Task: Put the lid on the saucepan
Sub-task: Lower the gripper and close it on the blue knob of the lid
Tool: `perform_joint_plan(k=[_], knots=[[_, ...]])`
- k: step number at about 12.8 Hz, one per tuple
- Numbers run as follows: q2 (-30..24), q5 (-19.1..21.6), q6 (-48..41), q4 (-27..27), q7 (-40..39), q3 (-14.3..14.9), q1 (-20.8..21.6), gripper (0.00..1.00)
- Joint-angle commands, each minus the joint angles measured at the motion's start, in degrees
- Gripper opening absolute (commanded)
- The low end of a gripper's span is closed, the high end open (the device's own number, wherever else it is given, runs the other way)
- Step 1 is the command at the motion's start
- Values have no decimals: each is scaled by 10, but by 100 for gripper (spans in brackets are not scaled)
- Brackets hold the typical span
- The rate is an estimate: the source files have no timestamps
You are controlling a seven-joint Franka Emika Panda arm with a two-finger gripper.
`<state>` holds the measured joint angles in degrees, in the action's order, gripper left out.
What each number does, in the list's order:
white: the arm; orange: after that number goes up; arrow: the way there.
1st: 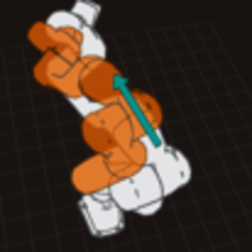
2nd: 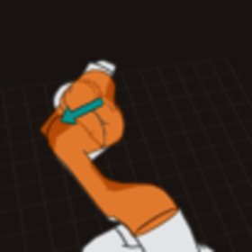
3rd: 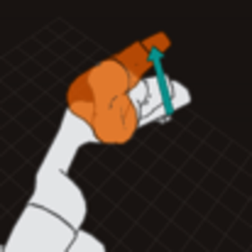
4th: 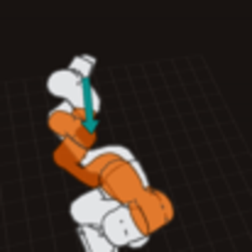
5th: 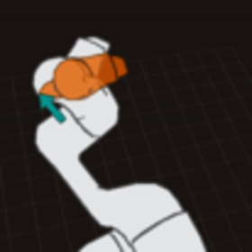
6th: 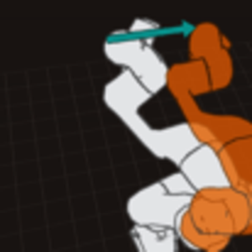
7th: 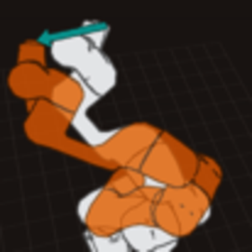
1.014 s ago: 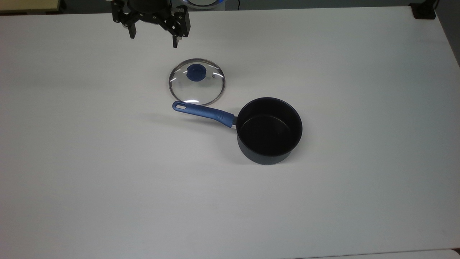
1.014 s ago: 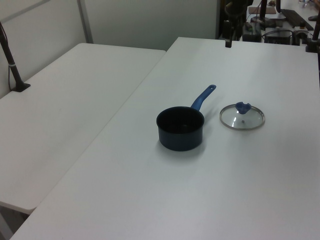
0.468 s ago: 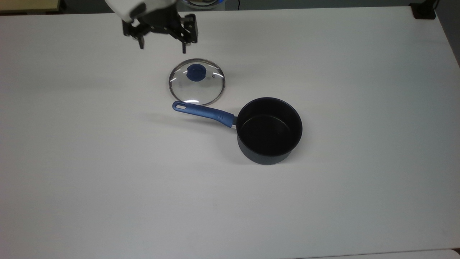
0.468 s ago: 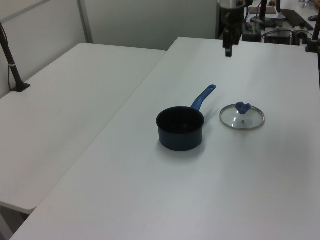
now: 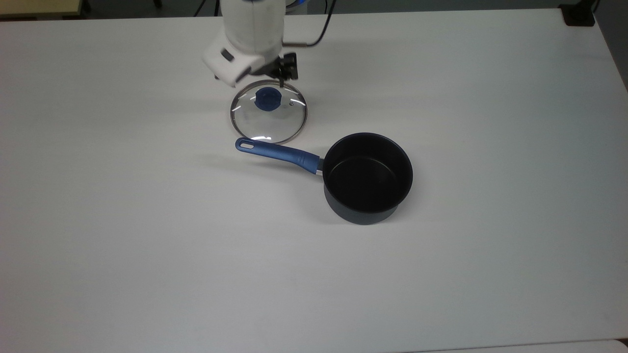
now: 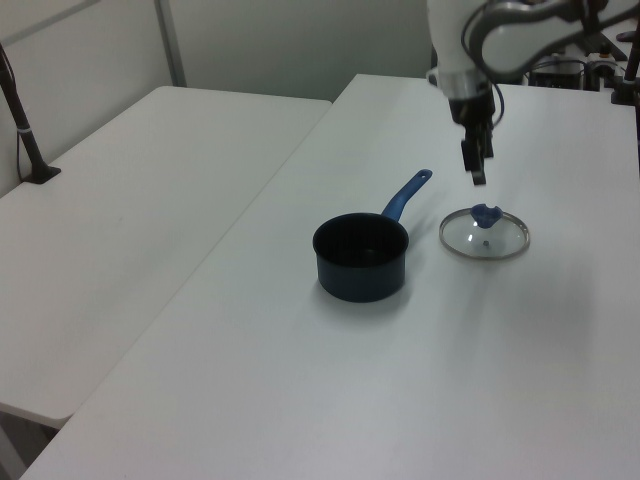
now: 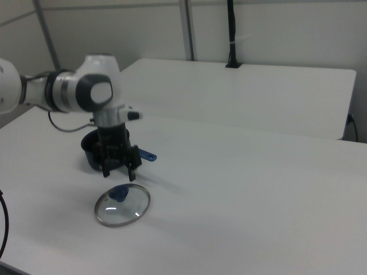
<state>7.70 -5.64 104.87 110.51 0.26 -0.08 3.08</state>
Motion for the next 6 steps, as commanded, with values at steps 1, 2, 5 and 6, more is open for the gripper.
perform_joint_plan(k=[1, 2, 5, 6], knots=[[-22, -17, 101, 110, -4, 3, 10, 100], [-22, -17, 119, 124, 2, 3, 10, 100], [-2, -17, 156, 125, 31, 3, 22, 97], [-2, -17, 161, 123, 38, 3, 21, 94]])
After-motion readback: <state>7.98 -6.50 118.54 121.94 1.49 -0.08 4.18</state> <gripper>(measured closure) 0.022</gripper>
